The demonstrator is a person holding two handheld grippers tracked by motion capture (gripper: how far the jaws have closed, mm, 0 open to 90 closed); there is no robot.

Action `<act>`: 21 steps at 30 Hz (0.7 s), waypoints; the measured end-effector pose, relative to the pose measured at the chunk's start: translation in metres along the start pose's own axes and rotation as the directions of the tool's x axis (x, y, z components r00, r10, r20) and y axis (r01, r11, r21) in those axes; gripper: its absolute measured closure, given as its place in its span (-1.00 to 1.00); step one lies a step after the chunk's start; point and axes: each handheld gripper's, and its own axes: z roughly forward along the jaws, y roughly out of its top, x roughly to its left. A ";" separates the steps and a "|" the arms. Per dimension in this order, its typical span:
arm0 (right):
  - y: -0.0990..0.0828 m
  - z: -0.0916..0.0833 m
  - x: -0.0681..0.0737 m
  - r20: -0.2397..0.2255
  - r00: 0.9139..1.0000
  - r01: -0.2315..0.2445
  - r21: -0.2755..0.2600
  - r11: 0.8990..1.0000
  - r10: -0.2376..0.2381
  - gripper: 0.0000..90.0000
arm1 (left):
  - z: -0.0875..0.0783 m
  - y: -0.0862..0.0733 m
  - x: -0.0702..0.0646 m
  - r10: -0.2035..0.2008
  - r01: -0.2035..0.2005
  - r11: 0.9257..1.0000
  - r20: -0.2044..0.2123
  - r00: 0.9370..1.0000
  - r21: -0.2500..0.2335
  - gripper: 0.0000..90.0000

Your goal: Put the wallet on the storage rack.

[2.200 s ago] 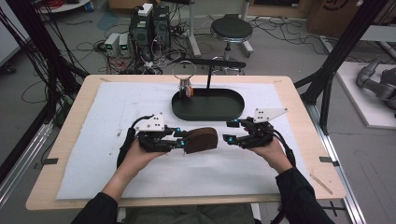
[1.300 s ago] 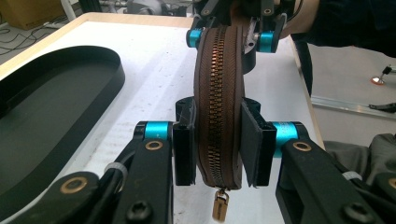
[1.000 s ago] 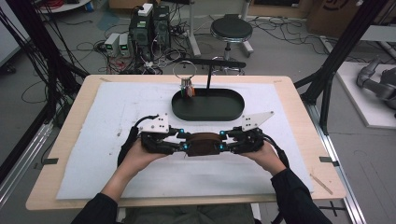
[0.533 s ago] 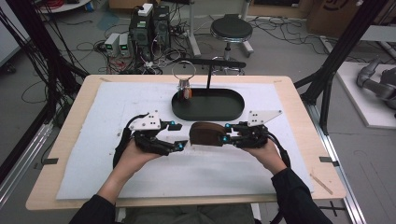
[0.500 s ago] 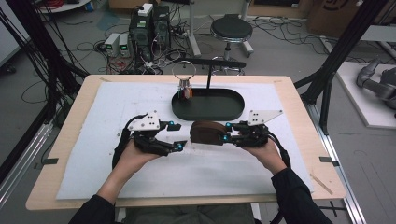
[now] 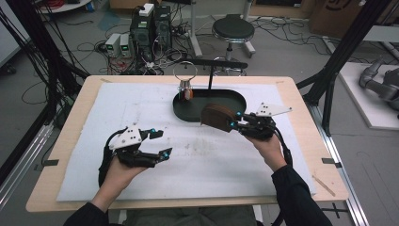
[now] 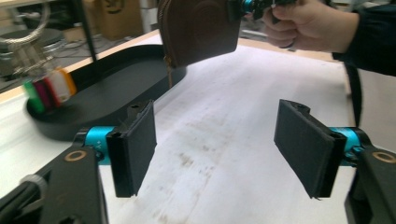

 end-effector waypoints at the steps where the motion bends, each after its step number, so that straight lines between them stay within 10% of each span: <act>1: 0.000 0.001 -0.001 0.011 1.000 -0.005 0.001 1.000 0.005 0.52 | -0.002 -0.002 -0.001 -0.003 0.003 1.000 -0.007 1.000 0.001 -0.36; 21: 0.014 0.043 -0.013 0.132 0.991 -0.031 0.027 0.999 0.027 0.52 | -0.018 -0.023 -0.005 -0.010 0.009 1.000 -0.063 0.998 -0.011 -0.37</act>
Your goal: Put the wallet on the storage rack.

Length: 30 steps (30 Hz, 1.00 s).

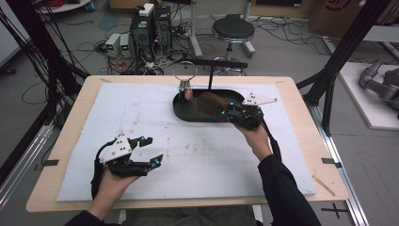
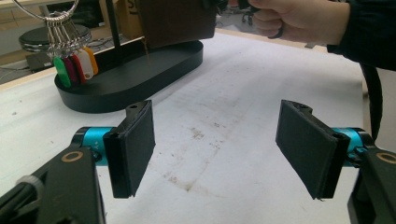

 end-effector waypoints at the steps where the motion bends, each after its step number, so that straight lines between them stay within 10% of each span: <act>1: 0.000 0.003 -0.001 0.001 1.000 -0.001 0.002 1.000 0.001 0.52 | 0.000 0.000 0.000 0.001 -0.001 1.000 0.004 1.000 -0.002 -0.37; 30: -0.022 0.052 -0.030 0.091 0.992 -0.091 0.040 0.995 0.087 0.53 | 0.011 0.000 -0.005 0.022 -0.023 1.000 0.041 0.999 0.012 -0.37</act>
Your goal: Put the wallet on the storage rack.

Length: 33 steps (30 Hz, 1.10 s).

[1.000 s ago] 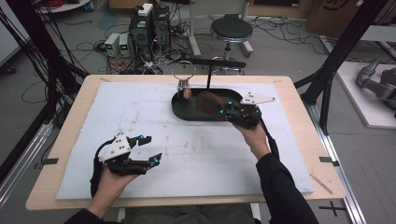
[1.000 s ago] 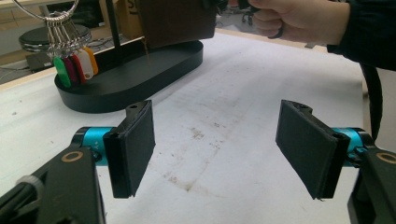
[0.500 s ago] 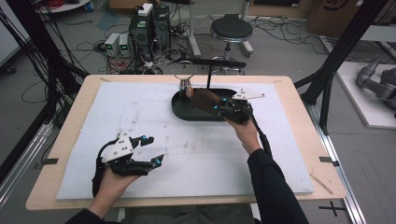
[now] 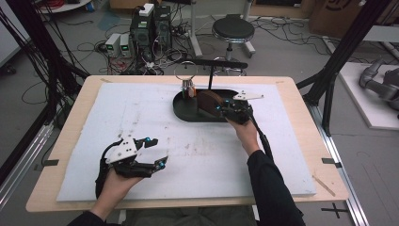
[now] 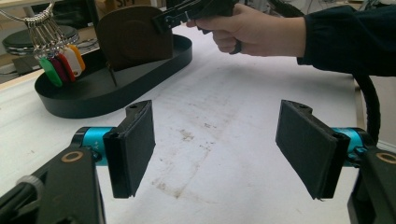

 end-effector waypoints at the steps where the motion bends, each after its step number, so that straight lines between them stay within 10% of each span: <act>1: -0.001 0.001 -0.001 0.000 1.000 0.003 0.001 1.000 -0.003 0.53 | 0.000 0.000 0.000 0.000 0.000 1.000 0.001 1.000 0.001 -0.37; 33: -0.011 0.012 -0.004 0.088 0.995 0.039 0.054 0.998 -0.044 0.44 | 0.002 -0.001 -0.003 0.008 -0.008 1.000 0.021 1.000 0.007 -0.37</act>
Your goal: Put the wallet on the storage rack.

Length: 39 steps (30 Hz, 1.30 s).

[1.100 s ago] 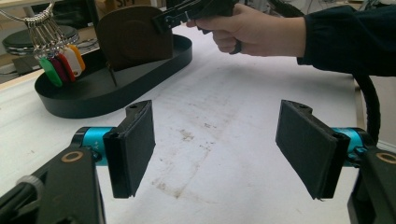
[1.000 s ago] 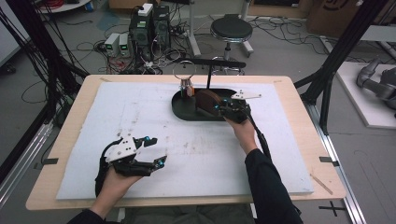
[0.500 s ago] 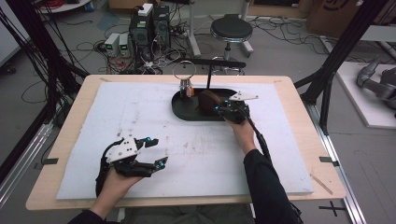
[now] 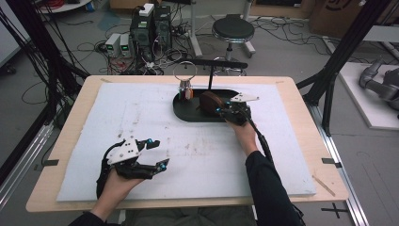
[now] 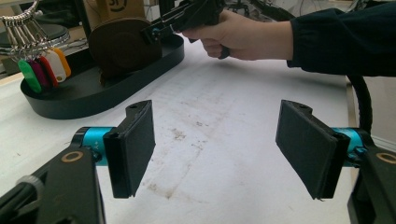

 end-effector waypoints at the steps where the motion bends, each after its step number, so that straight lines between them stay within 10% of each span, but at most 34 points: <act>1: 0.000 0.000 0.001 0.000 1.000 0.000 0.010 1.000 0.000 0.43 | 0.000 0.000 0.000 0.000 0.000 1.000 0.000 1.000 0.000 -0.37; 12: 0.008 -0.019 -0.004 0.071 0.997 0.027 0.027 0.999 -0.029 -0.07 | -0.001 0.000 0.004 0.000 0.000 1.000 -0.010 1.000 0.002 -0.37; 39: -0.031 -0.151 0.012 -0.113 0.992 0.057 -0.051 0.997 -0.063 -0.38 | -0.002 -0.003 0.018 0.006 -0.004 1.000 -0.068 0.998 0.029 -0.37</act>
